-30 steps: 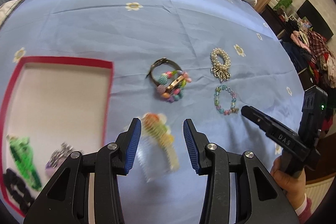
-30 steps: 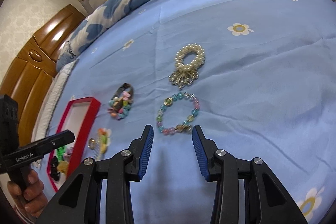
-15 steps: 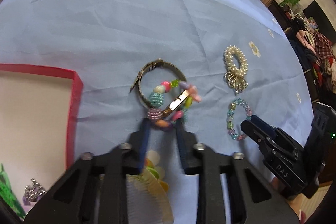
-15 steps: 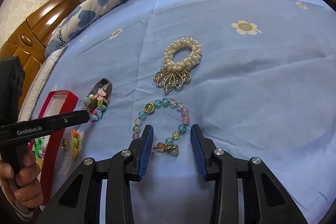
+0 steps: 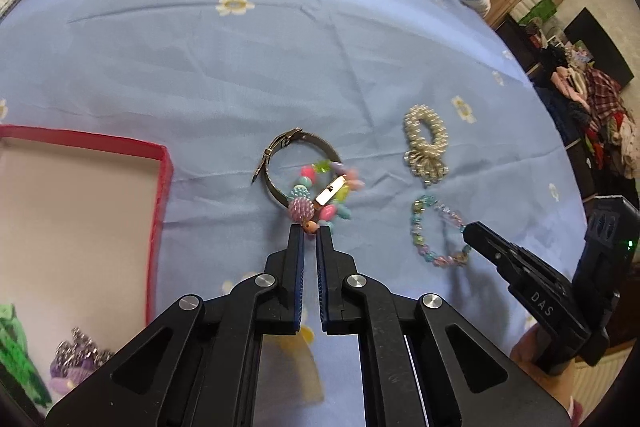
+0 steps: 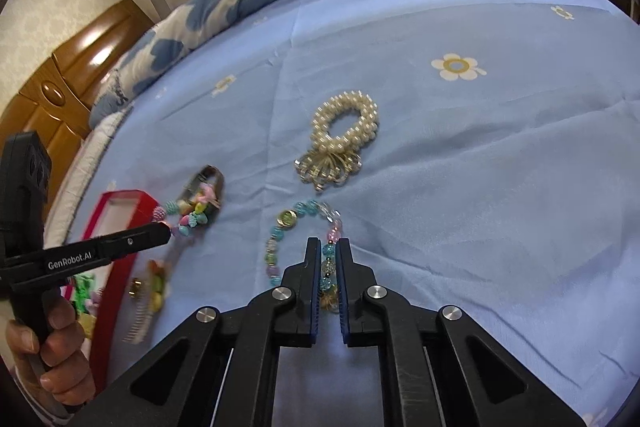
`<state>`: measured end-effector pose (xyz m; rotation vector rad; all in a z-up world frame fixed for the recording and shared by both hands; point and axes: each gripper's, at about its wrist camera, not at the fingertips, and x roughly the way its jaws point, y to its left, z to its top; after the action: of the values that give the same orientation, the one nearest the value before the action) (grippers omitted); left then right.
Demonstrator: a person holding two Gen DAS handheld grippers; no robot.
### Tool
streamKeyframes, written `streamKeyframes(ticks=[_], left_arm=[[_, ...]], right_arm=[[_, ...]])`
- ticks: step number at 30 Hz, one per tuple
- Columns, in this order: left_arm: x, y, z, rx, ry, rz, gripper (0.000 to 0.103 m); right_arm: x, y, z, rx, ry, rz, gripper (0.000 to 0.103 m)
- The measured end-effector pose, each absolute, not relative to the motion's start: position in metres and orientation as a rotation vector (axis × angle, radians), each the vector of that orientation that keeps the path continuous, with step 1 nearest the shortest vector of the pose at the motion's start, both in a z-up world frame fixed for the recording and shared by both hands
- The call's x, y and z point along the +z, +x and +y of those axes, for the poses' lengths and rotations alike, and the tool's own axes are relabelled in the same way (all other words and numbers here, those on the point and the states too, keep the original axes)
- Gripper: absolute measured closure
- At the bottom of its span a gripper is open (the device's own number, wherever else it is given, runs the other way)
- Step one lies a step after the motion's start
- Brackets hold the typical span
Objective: Organize jewelry
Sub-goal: 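Grasp the pastel beaded bracelet with the left gripper while the right gripper grasps the crystal bead bracelet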
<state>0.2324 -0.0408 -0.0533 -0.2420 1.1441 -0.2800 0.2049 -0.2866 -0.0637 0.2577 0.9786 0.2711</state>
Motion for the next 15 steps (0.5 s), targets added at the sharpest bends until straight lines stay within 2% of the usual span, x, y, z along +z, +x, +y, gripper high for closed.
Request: streamKeyframes(ticks=[1, 9, 14, 15], left_arm=[[-0.049, 0.228, -0.039, -0.283, -0.247, 1.136, 0.103], [-0.019, 0.206, -0.029, -0.296, -0.27, 1.079, 0.103], [-0.024, 0.209, -0.031, -0.302, -0.253, 1.105, 0.103], [-0.027, 0.211, -0.032, -0.31, -0.253, 1.117, 0.096]], right_arm=[[-0.06, 0.203, -0.286, 0.279, 0.267, 0.97, 0.096], [-0.027, 0.191, -0.279, 0.332, 0.301, 0.91, 0.096], [-0.017, 0.186, -0.269, 0.353, 0.291, 0.898, 0.096], [-0.017, 0.185, -0.268, 0.362, 0.292, 0.9, 0.096]])
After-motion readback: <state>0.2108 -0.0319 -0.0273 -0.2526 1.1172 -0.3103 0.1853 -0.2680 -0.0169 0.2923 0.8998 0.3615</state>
